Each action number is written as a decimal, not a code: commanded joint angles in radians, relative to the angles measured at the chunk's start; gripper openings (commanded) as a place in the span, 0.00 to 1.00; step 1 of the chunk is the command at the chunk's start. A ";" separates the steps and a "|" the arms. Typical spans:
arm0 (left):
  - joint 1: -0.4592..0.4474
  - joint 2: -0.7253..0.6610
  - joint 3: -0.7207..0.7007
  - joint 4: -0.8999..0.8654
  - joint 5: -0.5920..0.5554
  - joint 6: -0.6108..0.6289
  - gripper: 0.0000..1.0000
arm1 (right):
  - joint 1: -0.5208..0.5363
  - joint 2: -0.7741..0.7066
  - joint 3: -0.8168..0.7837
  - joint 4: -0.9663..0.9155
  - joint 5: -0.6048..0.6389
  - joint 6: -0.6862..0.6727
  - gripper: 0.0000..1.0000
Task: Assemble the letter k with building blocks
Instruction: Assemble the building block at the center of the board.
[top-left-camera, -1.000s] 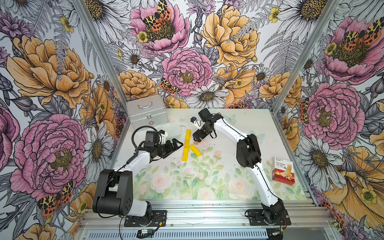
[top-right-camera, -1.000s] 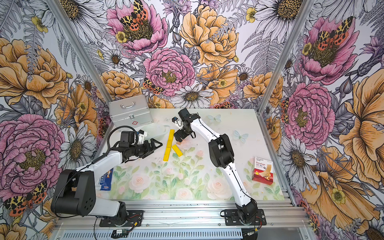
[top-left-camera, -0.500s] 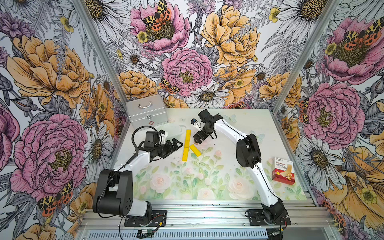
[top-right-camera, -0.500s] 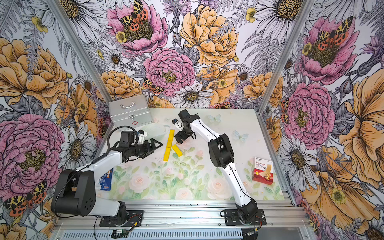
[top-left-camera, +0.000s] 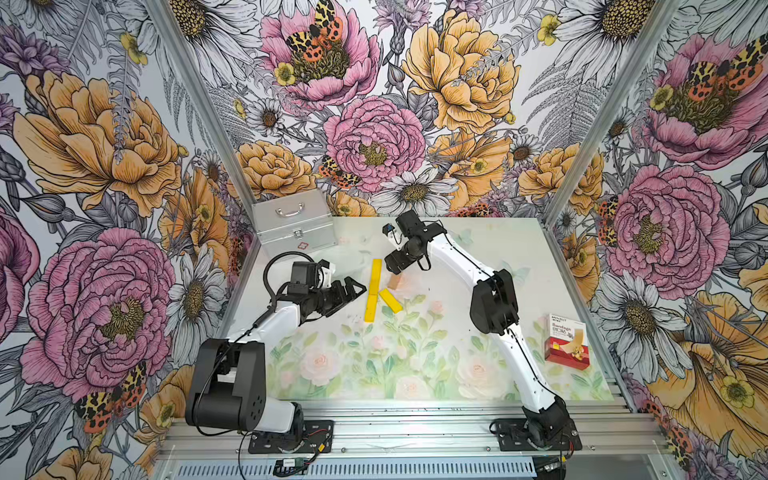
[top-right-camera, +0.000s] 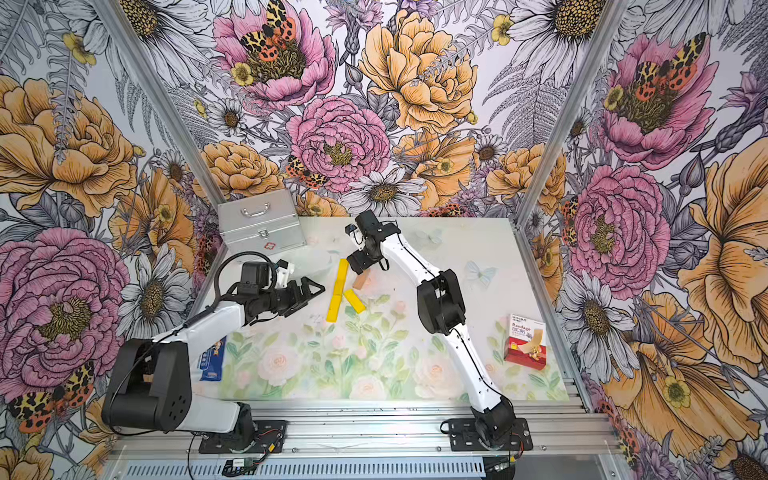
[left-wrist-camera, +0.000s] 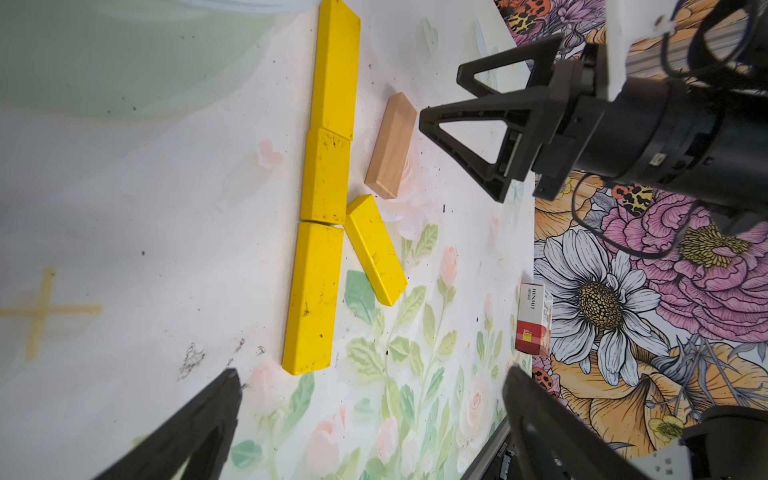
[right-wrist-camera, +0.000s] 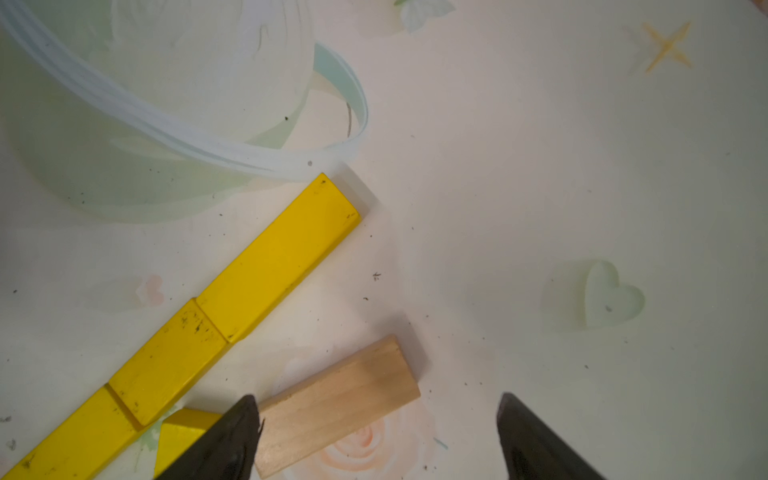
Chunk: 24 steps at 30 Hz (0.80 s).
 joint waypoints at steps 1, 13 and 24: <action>0.013 0.006 -0.006 0.012 0.016 0.010 0.99 | 0.009 0.040 0.026 0.001 0.011 0.142 0.82; -0.090 0.004 0.118 -0.078 -0.110 0.108 0.91 | -0.019 -0.164 -0.185 0.080 0.068 0.378 0.84; -0.310 0.312 0.507 -0.214 -0.551 0.275 0.80 | -0.096 -0.625 -0.742 0.177 0.116 0.514 0.99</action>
